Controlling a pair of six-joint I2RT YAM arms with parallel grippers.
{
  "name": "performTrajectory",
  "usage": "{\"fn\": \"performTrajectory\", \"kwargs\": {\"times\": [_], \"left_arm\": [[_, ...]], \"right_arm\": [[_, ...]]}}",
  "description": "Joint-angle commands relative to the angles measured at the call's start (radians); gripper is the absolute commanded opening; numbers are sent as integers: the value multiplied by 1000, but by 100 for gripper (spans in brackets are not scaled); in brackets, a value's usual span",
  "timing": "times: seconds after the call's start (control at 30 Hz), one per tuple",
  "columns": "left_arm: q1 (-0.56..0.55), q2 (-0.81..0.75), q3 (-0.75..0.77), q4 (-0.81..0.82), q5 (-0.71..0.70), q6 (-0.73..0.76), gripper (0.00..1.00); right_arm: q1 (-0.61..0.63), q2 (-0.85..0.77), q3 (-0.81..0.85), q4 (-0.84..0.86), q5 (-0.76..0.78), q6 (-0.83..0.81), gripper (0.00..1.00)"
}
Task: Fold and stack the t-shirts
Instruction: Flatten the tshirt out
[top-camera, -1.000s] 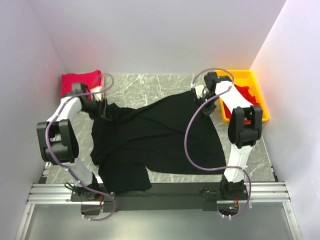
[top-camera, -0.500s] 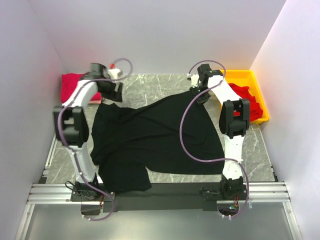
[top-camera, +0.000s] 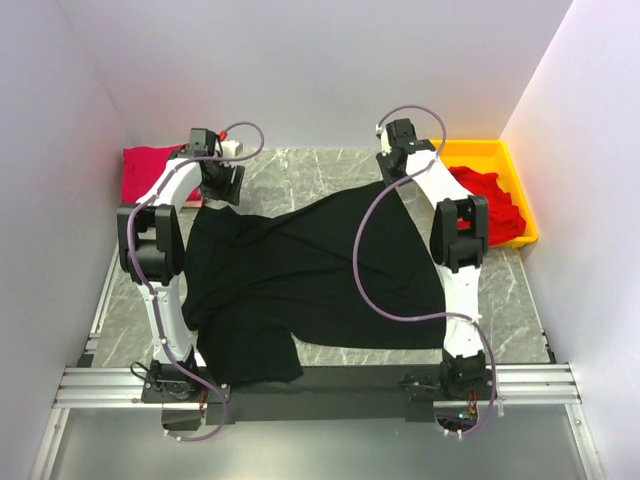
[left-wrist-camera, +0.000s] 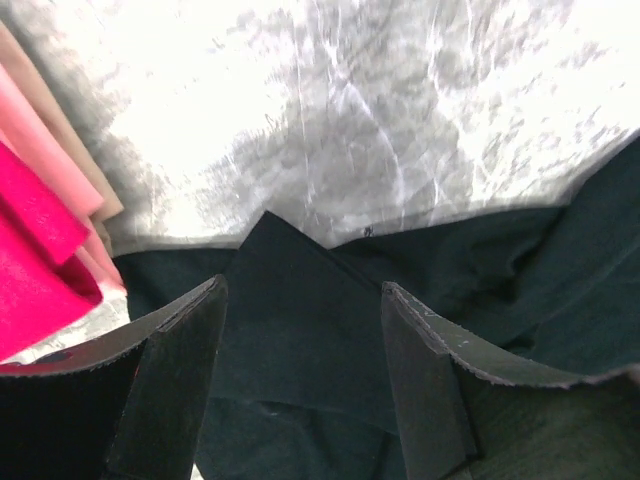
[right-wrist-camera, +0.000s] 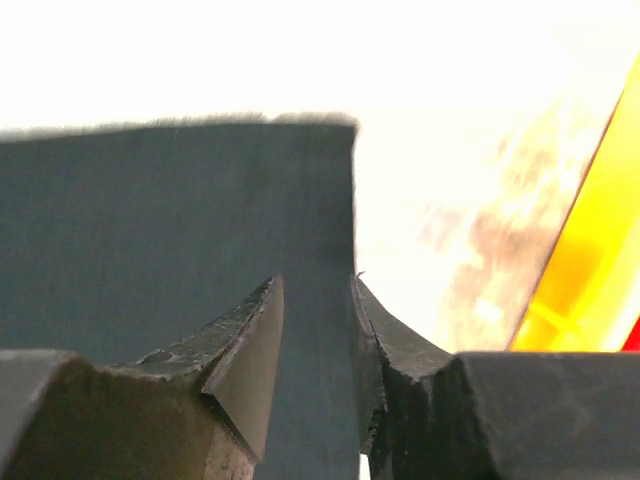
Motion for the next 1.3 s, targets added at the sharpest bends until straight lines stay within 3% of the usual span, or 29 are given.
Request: {"fn": "performTrajectory", "kwargs": {"times": [0.0, 0.2, 0.4, 0.53, 0.87, 1.13, 1.23, 1.27], "left_arm": [[-2, -24, 55, 10, -8, -31, 68], [3, -32, 58, 5, -22, -34, 69], [26, 10, 84, 34, -23, -16, 69], [26, 86, 145, -17, 15, 45, 66], [15, 145, 141, -65, 23, 46, 62], [17, 178, 125, -68, 83, 26, 48], [18, 204, 160, -90, 106, 12, 34], [21, 203, 173, -87, 110, 10, 25]], "right_arm": [[4, 79, 91, 88, 88, 88, 41], [4, 155, 149, 82, 47, 96, 45], [4, 220, 231, -54, -37, 28, 42], [4, 237, 249, -163, -19, -3, 35], [26, 243, 269, -177, 42, -12, 38], [29, 238, 260, -172, 39, -26, 39], [29, 237, 258, -168, 39, -29, 39], [29, 237, 255, -166, 39, -29, 39]]}}
